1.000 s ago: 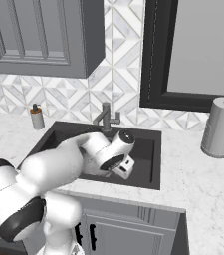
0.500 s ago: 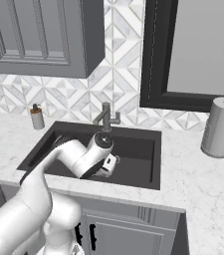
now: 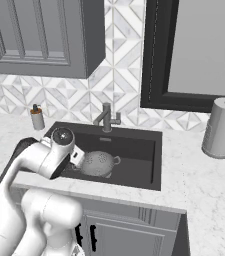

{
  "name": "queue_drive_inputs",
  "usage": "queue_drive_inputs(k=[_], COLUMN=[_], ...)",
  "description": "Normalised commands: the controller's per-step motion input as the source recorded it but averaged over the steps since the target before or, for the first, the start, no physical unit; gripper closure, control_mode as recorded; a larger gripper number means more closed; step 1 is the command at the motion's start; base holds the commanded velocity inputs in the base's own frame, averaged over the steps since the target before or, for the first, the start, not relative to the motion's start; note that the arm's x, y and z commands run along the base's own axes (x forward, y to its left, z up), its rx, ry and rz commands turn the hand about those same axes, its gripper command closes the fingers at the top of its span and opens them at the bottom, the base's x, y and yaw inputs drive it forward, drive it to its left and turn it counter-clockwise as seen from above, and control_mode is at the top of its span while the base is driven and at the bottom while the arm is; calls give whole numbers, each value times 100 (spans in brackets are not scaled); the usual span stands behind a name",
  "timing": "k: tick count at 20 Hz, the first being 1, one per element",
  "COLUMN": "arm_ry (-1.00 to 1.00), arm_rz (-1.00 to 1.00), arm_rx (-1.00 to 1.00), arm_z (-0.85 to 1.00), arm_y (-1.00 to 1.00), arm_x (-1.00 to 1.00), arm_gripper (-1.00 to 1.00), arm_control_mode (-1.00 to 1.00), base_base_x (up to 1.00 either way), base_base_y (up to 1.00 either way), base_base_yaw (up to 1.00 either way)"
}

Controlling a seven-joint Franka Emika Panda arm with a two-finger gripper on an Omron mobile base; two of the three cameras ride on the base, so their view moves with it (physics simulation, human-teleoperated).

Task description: Put the colander in the sink, put the pear in the colander, and turn on the sink faucet and pour water over the colander.

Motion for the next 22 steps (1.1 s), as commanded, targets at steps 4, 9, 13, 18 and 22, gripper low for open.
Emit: queue_drive_inputs(k=[4,9,13,18,22], arm_ry=[4,13,20,29,31], arm_rz=[-6,-8,-8,-3,-1], arm_rx=[0,0,0,0,0], arm_z=[20,13,10,6,8], arm_y=[100,100,100,100,100], arm_x=[4,4,19,22,30], arm_gripper=[-100,-100,-100,-100,-100], arm_control_mode=[-100,-100,-100,-100,-100], base_base_x=[0,0,0,0,0], base_base_y=[0,0,0,0,0], base_base_yaw=[0,0,0,0,0])
